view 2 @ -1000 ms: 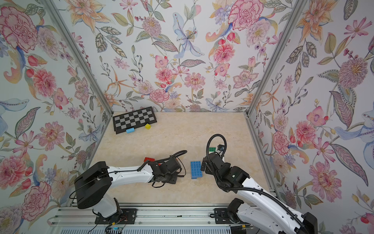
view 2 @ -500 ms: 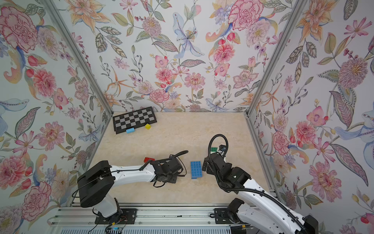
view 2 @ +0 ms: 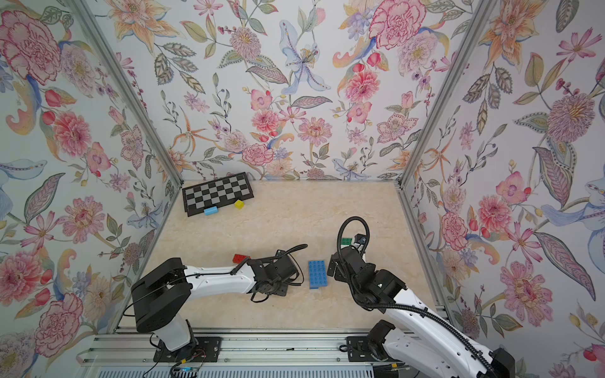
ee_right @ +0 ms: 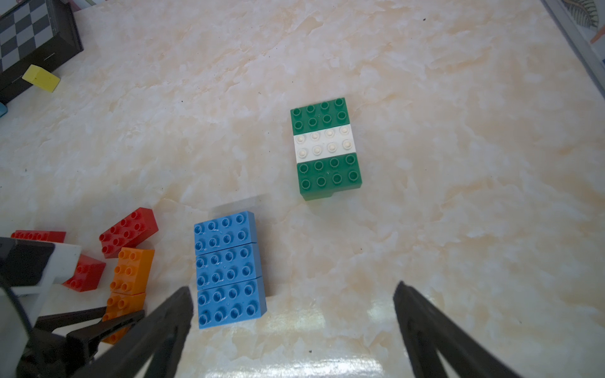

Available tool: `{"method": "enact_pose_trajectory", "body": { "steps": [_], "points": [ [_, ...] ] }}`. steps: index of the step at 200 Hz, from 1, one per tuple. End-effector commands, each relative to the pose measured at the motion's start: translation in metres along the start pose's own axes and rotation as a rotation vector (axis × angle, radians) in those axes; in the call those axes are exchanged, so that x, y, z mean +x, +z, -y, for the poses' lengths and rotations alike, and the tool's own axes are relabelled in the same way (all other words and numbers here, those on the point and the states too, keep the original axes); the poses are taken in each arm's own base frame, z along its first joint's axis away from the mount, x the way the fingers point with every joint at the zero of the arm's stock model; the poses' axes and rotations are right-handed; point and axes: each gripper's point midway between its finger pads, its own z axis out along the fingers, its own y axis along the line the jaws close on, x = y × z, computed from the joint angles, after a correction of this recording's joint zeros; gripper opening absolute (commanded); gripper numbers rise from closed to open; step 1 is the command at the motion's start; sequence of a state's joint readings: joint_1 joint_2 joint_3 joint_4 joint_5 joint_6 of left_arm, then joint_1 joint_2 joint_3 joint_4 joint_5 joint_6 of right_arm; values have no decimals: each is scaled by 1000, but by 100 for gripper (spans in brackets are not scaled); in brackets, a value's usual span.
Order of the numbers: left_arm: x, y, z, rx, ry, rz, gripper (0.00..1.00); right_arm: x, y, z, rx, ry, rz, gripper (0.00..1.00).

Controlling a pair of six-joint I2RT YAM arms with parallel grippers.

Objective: Assemble a rectangle with lego
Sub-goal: Assemble the lego brick at the center of the board, then pick up the lego brick from the center of the board.

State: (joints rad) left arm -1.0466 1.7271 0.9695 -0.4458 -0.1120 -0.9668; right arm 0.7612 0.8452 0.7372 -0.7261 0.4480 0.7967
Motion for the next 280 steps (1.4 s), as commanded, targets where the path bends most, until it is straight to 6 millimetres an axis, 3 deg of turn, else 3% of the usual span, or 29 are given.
{"method": "enact_pose_trajectory", "body": {
  "steps": [1,50,88,121,143,173,200,235,280],
  "points": [
    [17,16,-27,-125,9,-55,48,7,2,7,24,-17,-26,100],
    [-13,-11,-11,-73,-1,23,72,5,1,4,15,-23,-27,100],
    [-46,-47,-7,-42,-11,121,80,1,0,-4,-2,-36,-36,100],
    [-67,-78,-15,-19,-52,216,89,-4,-4,-17,-28,-50,-43,98],
    [-79,-97,-42,-64,-110,303,99,-4,-6,-40,-58,-82,-51,92],
    [-90,-119,-93,-83,-246,434,99,0,-8,-80,-91,-151,-69,88],
    [-85,-126,-140,-98,-375,540,99,14,3,-122,-117,-261,-143,90],
    [-75,-127,-186,-110,-509,640,99,39,27,-176,-165,-408,-272,94],
    [-65,-114,-216,-118,-581,657,99,70,67,-215,-190,-525,-414,100]
  ]
}}
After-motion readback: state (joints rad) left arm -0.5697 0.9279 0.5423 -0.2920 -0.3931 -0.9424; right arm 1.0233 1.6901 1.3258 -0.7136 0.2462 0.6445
